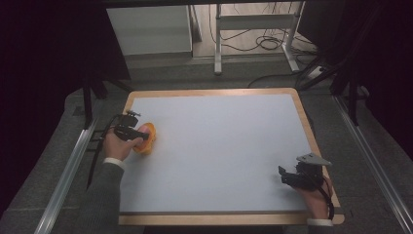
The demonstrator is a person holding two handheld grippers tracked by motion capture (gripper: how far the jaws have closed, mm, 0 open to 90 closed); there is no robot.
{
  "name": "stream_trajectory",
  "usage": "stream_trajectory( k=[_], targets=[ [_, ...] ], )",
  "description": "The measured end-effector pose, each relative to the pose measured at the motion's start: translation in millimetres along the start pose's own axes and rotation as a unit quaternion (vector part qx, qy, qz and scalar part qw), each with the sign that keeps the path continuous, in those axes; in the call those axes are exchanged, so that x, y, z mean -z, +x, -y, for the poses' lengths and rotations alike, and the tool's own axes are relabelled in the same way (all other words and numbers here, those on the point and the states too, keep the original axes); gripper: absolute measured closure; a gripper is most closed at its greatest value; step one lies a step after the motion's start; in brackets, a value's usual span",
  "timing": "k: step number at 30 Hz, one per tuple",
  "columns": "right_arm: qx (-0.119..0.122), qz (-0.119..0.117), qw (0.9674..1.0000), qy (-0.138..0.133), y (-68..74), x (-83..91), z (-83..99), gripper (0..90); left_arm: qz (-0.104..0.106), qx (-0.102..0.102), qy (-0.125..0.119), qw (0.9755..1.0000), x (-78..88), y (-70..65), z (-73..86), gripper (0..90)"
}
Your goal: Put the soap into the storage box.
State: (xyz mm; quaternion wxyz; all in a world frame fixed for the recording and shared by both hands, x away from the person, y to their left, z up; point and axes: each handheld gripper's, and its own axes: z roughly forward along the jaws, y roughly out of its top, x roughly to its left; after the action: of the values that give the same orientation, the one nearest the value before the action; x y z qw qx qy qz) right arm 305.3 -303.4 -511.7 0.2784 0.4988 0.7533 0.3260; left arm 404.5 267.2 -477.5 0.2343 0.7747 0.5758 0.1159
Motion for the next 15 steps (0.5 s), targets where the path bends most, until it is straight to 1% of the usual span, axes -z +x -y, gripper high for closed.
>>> stream_trajectory(
  k=[2, 4, 5, 6, 8, 11, 13, 15],
  targets=[
    [0.0, 0.0, 1.0, 0.001, 0.0, -0.1, 0.1, 12.0, 0.001, -0.003, 0.004, 1.0, -2.4, 0.1, 0.5, 60.0],
    [0.0, 0.001, 1.0, 0.001, 0.0, -0.1, 0.2, 12.0, 0.005, -0.002, 0.003, 1.0, -2.8, 0.6, 0.7, 59.9],
    [0.0, 0.0, 1.0, 0.0, 0.0, -0.1, 0.2, 12.0, 0.004, -0.003, -0.003, 1.0, -2.0, 0.6, 0.6, 59.6],
    [0.0, 0.001, 1.0, 0.001, 0.0, -0.1, 0.2, 12.0, 0.005, -0.003, -0.007, 1.0, -0.3, 0.6, 0.3, 57.2],
    [0.001, 0.0, 1.0, 0.001, 0.2, -0.3, 0.2, 12.0, 0.0, -0.004, -0.017, 0.9999, 3.7, 0.2, -0.8, 47.0],
    [0.002, 0.0, 1.0, 0.002, 0.8, -0.3, 0.0, 12.0, -0.003, -0.003, -0.03, 0.9995, 11.4, 0.5, -1.3, 34.9],
    [0.002, -0.001, 1.0, 0.0, 1.1, 0.0, -0.3, 12.0, -0.001, -0.002, -0.041, 0.9992, 17.1, 0.3, -0.3, 31.2],
    [0.001, 0.001, 1.0, -0.001, 0.8, 0.1, -0.3, 12.0, -0.005, -0.006, -0.046, 0.9989, 20.5, -1.2, 0.8, 29.6]
  ],
)
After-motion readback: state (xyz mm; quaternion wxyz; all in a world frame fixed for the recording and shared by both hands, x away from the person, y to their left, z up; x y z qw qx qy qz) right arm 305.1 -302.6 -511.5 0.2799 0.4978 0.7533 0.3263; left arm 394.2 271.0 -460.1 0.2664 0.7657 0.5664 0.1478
